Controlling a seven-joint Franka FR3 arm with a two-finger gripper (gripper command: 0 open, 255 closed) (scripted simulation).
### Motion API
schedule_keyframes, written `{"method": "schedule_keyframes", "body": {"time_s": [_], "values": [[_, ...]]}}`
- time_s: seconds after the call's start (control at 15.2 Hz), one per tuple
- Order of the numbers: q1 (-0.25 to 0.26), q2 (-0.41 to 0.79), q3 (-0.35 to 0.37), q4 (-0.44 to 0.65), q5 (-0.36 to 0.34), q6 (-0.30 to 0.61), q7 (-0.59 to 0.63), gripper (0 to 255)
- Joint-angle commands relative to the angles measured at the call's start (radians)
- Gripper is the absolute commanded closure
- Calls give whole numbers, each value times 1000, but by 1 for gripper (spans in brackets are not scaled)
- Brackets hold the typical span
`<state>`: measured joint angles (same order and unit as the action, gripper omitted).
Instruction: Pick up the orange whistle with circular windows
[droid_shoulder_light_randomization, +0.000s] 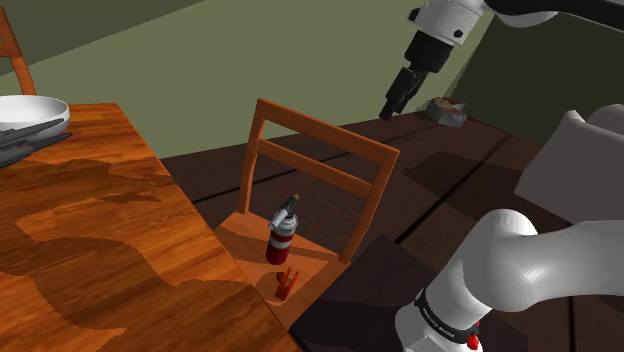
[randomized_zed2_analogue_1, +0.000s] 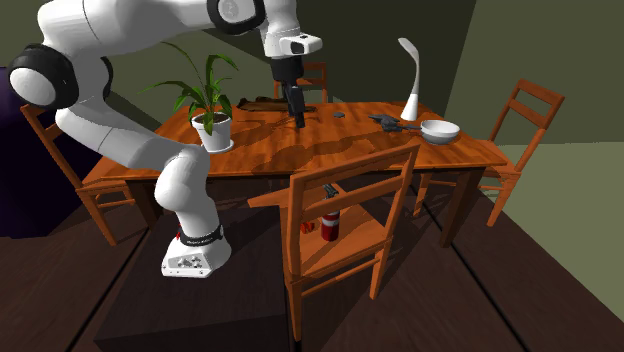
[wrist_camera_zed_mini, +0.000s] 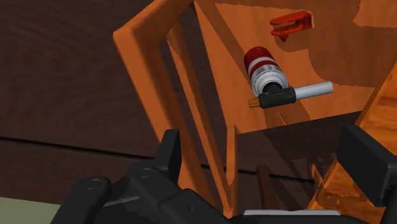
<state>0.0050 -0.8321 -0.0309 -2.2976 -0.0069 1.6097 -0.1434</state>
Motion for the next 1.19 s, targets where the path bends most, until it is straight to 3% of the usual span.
{"method": "schedule_keyframes", "body": {"time_s": [0.0, 0.59, 1.12], "values": [[0, 0, 0, 0, 0, 0, 0, 0], [3, 12, 81, -275, 49, 256, 124, 0], [19, 137, 165, -447, 102, 526, 237, 0]]}}
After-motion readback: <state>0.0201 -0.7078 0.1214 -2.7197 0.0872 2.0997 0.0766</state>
